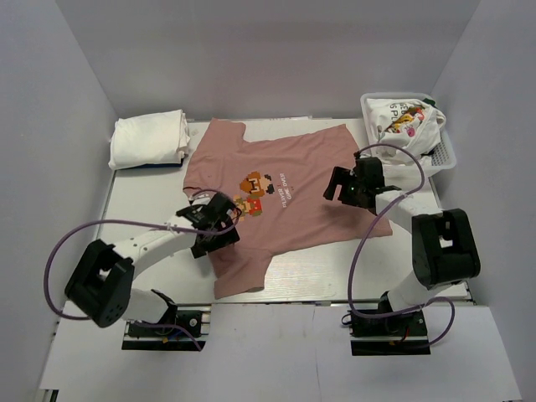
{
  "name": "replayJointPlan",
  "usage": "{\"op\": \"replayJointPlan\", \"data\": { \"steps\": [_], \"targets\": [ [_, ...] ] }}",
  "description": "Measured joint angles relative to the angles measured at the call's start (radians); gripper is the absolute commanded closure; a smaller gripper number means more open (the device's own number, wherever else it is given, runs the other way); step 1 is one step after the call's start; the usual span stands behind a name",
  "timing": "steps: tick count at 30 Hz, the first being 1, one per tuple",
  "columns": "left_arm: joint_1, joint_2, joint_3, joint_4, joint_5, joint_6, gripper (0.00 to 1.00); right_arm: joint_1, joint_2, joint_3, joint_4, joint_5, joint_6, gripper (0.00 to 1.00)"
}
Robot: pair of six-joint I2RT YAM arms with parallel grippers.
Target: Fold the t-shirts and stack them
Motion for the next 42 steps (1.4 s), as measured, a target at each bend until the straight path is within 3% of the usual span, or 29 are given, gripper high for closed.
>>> {"op": "replayJointPlan", "data": {
  "steps": [8, 17, 24, 35, 42],
  "targets": [
    [0.008, -0.098, -0.116, 0.25, 0.06, 0.024, 0.0, -0.001, 0.091, 0.014, 0.004, 0.021, 0.012, 0.1],
    [0.008, -0.057, -0.163, 0.299, 0.054, -0.009, 0.0, -0.001, 0.123, 0.045, 0.011, 0.05, 0.034, 0.1],
    [0.014, -0.042, -0.138, 0.195, 0.032, -0.105, 0.0, -0.001, 0.128, 0.05, 0.01, 0.091, 0.06, 0.1],
    [0.018, -0.305, -0.275, -0.023, 0.166, -0.257, 0.0, -0.01, 0.133, 0.055, 0.01, 0.13, 0.132, 0.1],
    [0.018, -0.35, -0.216, -0.239, 0.136, -0.264, 0.0, -0.02, 0.134, 0.055, 0.013, 0.104, 0.116, 0.1]
  ]
}}
